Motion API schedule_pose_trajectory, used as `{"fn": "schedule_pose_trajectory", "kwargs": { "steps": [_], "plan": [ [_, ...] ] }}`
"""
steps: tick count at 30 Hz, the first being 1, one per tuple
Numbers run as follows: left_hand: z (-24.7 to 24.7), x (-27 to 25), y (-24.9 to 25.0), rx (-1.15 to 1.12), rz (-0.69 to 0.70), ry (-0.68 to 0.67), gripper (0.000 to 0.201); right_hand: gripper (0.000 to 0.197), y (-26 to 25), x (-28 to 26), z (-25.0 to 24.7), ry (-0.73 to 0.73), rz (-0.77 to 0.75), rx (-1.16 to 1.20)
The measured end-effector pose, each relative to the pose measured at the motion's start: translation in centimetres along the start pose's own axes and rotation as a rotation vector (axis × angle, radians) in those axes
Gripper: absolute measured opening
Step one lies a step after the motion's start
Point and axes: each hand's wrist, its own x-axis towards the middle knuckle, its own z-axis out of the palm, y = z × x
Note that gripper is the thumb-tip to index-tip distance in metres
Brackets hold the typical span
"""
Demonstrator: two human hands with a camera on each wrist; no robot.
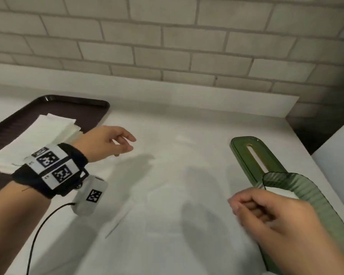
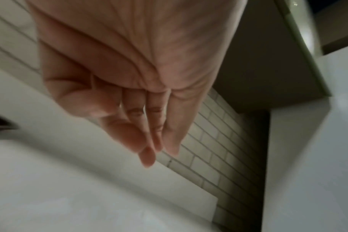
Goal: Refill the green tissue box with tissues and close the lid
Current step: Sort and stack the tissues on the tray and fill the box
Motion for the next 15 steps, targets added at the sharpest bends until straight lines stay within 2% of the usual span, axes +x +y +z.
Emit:
{"fn": "schedule_pose_trajectory", "kwargs": {
  "steps": [2, 5, 10, 15],
  "plan": [
    [0.3, -1.3, -2.2, -0.041, -0.067, -0.016, 0.015, 0.017, -0.4, 1.6, 1.8, -0.080, 0.049, -0.036],
    [1.1, -2.7, -4.5, -0.142, -0.124, -0.040, 0.017, 0.005, -0.6, 3.9, 4.5, -0.118, 0.123, -0.122],
    [2.9, -4.1, -6.3, -0.214, -0.154, -0.074, 0.019, 0.055, 0.6, 8.2, 8.1, -0.334, 0.331, -0.373],
    [3.6, -5.4, -7.0, -0.343, -0.126, -0.087, 0.017, 0.091, 1.5, 11.3, 9.2, -0.376, 0.569, -0.512]
  ]
}}
